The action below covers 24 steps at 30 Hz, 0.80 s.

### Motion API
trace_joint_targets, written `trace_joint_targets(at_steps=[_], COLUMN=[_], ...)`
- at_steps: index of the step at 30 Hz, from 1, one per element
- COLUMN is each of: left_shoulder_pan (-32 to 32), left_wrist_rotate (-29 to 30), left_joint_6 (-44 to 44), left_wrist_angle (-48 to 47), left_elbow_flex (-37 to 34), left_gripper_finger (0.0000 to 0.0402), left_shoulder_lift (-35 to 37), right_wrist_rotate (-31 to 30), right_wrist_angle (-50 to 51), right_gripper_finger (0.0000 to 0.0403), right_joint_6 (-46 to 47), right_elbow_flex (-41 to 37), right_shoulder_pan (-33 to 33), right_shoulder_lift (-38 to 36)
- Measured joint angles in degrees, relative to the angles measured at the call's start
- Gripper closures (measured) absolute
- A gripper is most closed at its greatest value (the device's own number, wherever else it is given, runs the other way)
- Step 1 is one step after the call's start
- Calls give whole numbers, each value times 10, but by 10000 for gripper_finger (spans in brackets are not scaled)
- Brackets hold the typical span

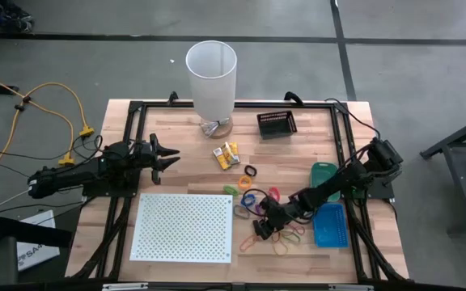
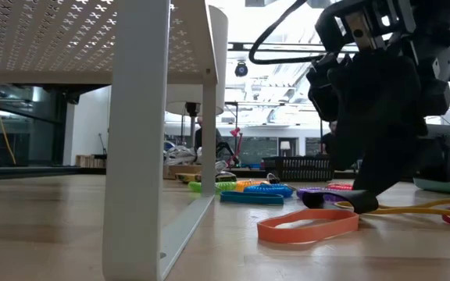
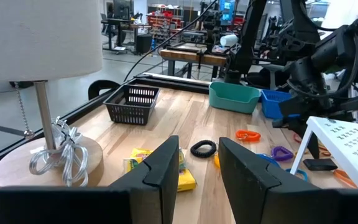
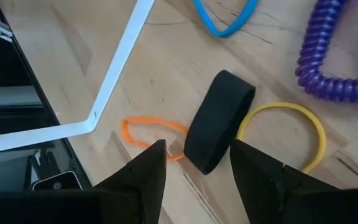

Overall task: Pick & Place Office Desk Supplies
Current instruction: Put the black rubber band into the green bin

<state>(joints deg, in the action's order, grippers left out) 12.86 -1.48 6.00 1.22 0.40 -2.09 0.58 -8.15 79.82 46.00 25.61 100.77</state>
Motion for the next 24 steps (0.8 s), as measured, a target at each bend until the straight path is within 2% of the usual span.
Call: trace_joint_targets(at_steps=[24], left_shoulder_pan=[0], left_wrist_rotate=[0], left_joint_6=[0], left_wrist_angle=[2], left_elbow_flex=[0], left_gripper_finger=[293], left_shoulder_lift=[0], right_wrist_rotate=[-4], right_wrist_angle=[-12], right_gripper_finger=[237], right_joint_6=[10], right_elbow_flex=[0], right_shoulder_pan=[-1], right_shoulder_lift=[0])
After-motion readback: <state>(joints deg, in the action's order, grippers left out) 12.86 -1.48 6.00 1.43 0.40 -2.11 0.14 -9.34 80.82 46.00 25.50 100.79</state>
